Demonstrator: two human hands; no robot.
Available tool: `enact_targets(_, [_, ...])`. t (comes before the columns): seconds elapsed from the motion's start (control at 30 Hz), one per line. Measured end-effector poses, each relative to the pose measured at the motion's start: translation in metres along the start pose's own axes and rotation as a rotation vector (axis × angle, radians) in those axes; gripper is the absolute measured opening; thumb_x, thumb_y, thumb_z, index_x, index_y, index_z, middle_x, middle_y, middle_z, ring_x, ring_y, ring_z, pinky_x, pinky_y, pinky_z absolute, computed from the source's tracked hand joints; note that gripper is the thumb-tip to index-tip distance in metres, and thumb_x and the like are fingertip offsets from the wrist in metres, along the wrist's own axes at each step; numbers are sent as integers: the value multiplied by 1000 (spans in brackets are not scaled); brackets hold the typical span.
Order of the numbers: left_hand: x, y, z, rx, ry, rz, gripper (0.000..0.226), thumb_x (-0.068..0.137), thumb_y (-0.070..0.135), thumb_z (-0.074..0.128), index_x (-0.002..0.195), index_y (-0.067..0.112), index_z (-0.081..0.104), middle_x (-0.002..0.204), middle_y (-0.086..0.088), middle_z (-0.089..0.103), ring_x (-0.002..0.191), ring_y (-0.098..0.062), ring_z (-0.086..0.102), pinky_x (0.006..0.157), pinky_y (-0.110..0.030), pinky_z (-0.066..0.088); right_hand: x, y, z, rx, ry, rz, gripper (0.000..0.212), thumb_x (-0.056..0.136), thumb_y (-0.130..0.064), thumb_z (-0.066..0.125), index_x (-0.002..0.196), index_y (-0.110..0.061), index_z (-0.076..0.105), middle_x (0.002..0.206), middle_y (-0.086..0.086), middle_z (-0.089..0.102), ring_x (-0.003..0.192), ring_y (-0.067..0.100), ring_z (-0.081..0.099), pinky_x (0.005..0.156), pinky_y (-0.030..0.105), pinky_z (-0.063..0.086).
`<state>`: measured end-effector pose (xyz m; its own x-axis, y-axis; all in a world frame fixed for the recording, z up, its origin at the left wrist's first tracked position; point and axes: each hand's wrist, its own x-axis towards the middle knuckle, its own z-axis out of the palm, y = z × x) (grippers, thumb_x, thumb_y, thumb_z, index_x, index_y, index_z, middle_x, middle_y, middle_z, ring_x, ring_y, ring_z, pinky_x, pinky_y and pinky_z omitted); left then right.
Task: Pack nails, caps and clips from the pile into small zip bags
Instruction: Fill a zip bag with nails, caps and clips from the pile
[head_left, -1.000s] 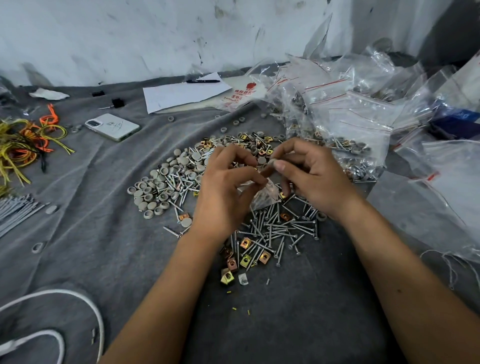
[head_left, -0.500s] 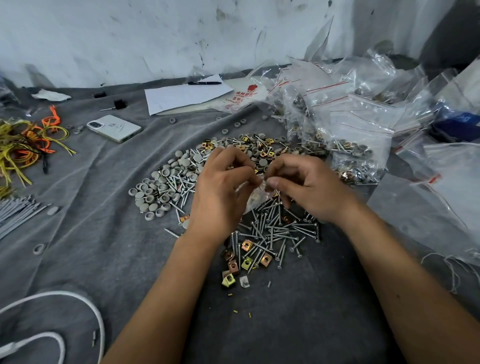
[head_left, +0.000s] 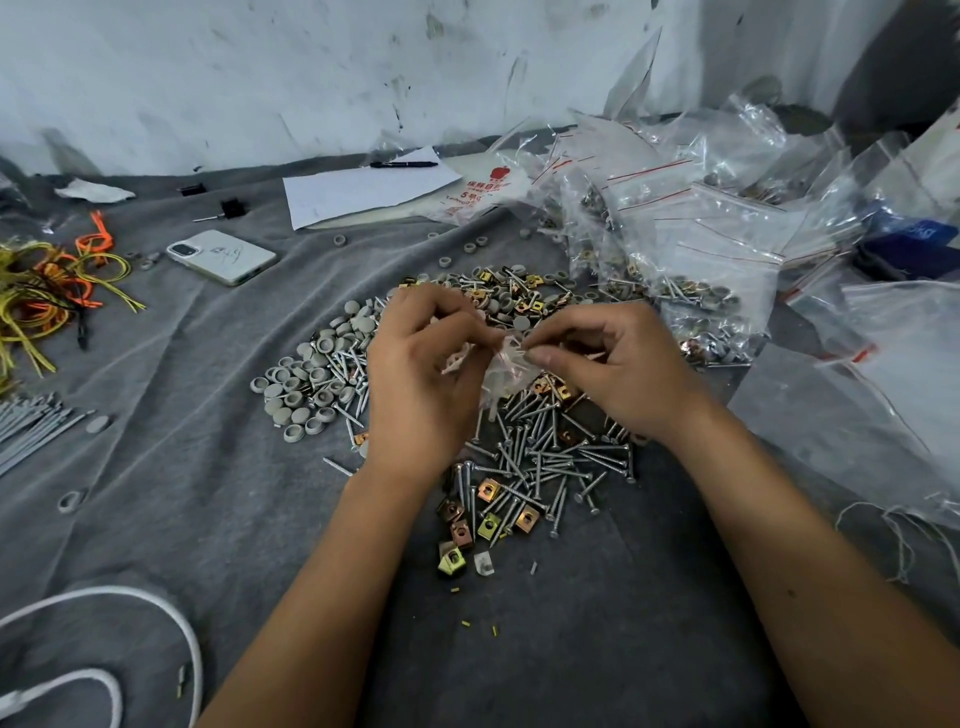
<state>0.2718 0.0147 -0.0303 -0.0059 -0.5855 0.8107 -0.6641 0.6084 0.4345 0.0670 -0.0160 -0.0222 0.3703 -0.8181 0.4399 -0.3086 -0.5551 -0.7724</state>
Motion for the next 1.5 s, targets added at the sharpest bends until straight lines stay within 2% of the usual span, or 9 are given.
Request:
enact_targets(0.1, [0,-3,-1,-8,45,-60,8,82,0,81,82,8,78,92,-1,66,86,-26,63,68,-47,50,1,3,-8,-24,224,98,8,93,-14,75,98,-20,76,86,-8,75,73,7,72,70,32,61])
enact_targets(0.2, [-1,-3,-2,3,63,-76,10,82,1,80,83,10,79,92,0,66,86,-25,63,68,-46,50,1,9,-16,-274,327,199,4,95,-19,72,97,-21,75,83,-11,71,75,5,68,75,33,59])
enact_targets(0.37, [-1,0,0,-8,11,-95,11,80,-2,80,82,9,79,90,-3,65,84,-24,62,67,-47,50,-2,13,-17,-535,100,290,10,92,-35,75,99,-28,75,95,-7,71,82,11,64,80,32,53])
enact_targets(0.47, [-2,1,1,-20,-37,-123,11,80,-3,81,82,7,78,90,-5,65,85,-27,61,67,-48,50,-3,14,-15,-629,-6,302,16,90,-41,75,100,-30,69,99,-4,61,88,16,59,78,32,48])
enact_targets(0.8, [-2,7,3,-54,-142,-138,10,78,-4,84,79,5,77,88,-4,65,84,-25,63,65,-44,52,-2,11,-14,-455,141,306,4,91,-22,77,90,-25,73,76,-19,65,70,2,66,75,35,59])
enact_targets(0.93, [-4,6,5,-74,-192,-113,11,79,-3,85,80,6,78,88,-4,65,84,-24,63,66,-43,51,2,2,-10,-94,245,178,5,90,-19,77,94,-17,77,92,-1,71,80,17,71,68,32,60])
enact_targets(1.1, [-5,4,6,-82,-202,-90,10,80,-1,85,81,7,78,89,-4,65,85,-25,63,64,-45,52,1,-3,1,-46,44,-5,7,89,-18,78,96,-17,78,91,-8,74,87,9,69,79,26,54])
enact_targets(1.3, [-5,2,5,-94,-178,-103,9,82,-2,83,82,5,78,89,-6,65,85,-26,64,64,-42,54,0,-2,2,-66,-16,-37,8,90,-17,77,97,-21,77,91,-13,73,89,8,69,80,30,55])
enact_targets(1.5, [-4,4,4,-99,-151,-134,10,81,-4,83,84,5,80,89,-5,65,83,-19,65,67,-19,48,-2,-3,2,-56,-32,10,7,89,-18,79,97,-16,78,90,-8,75,87,12,71,81,44,57])
